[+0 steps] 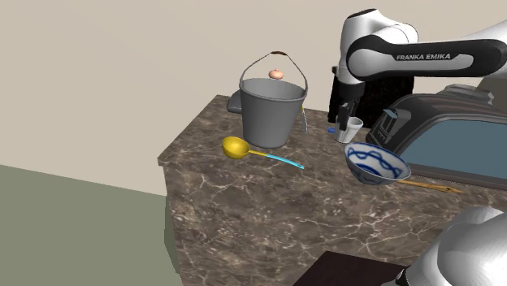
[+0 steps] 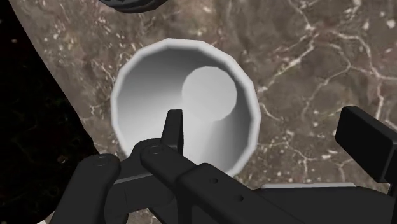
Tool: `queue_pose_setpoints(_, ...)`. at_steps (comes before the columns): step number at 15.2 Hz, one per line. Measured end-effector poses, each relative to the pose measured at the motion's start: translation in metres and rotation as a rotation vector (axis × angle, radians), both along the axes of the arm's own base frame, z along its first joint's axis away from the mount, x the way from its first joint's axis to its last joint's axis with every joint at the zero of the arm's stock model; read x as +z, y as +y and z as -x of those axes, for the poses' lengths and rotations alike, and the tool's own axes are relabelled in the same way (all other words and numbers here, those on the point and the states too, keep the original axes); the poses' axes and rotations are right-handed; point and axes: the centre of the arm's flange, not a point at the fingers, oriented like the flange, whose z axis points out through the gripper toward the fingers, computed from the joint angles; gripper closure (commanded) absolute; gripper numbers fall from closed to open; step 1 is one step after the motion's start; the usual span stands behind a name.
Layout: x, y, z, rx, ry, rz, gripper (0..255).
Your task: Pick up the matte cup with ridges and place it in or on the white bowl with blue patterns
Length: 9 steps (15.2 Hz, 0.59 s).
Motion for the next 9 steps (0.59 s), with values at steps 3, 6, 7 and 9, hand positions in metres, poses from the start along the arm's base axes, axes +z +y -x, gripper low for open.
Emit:
queue_pose_setpoints(3,-0.014,-0.006,-0.002,0.002,0.002,0.003,0)
queue_pose_setpoints(6,-0.028,-0.01,0.001,0.003,0.002,0.003,0)
queue_pose_setpoints(7,-0.03,-0.011,0.0,0.003,0.002,0.003,0)
queue_pose_setpoints(9,-0.032,-0.011,0.0,0.003,0.002,0.003,0)
